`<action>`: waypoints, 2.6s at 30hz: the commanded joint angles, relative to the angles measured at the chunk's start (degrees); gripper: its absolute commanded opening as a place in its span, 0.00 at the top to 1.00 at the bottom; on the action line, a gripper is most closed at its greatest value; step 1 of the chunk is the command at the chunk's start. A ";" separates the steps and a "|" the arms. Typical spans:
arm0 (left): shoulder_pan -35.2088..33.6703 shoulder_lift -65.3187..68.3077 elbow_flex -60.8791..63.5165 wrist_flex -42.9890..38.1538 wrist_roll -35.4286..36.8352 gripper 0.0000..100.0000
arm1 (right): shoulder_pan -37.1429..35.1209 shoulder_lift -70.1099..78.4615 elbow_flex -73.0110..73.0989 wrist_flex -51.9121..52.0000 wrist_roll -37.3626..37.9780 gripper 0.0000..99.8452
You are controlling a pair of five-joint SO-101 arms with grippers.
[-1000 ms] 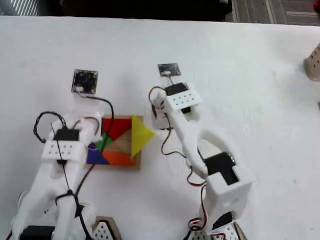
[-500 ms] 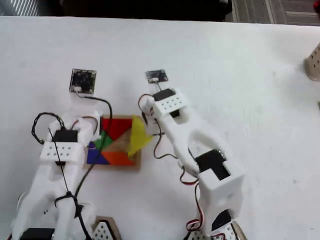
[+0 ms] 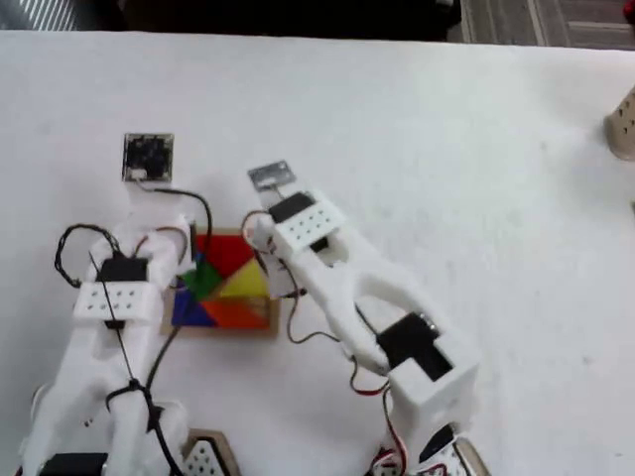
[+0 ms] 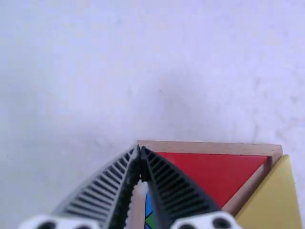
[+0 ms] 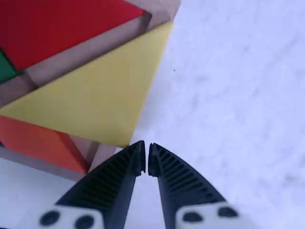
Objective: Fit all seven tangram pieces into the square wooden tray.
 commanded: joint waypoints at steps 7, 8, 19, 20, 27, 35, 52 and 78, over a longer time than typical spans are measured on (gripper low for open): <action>10.33 -3.30 -0.09 13.36 3.34 0.98 | 11.91 -11.12 1.58 -4.26 1.76 0.98; 12.53 -3.47 -0.09 16.88 5.01 0.98 | 12.97 -10.59 1.85 -5.85 1.76 0.98; 18.86 2.42 -3.78 25.93 -0.09 0.98 | 14.90 -4.26 -1.58 -9.27 1.85 0.98; 20.44 2.42 -3.60 26.64 -1.85 0.98 | 14.99 -4.00 -1.85 -9.27 1.85 0.98; 24.48 2.59 -0.44 23.47 -4.13 0.98 | 15.16 -3.56 -2.20 -9.27 1.85 0.98; 20.53 6.20 -0.18 19.34 -4.31 0.98 | 15.16 -3.56 -1.93 -9.27 1.85 0.98; 9.89 18.95 -12.04 20.66 -4.04 0.98 | 15.16 -3.47 -1.76 -9.27 1.85 0.98; 4.79 18.68 -13.89 17.41 8.09 0.98 | 9.27 3.12 -1.85 -26.15 29.45 0.98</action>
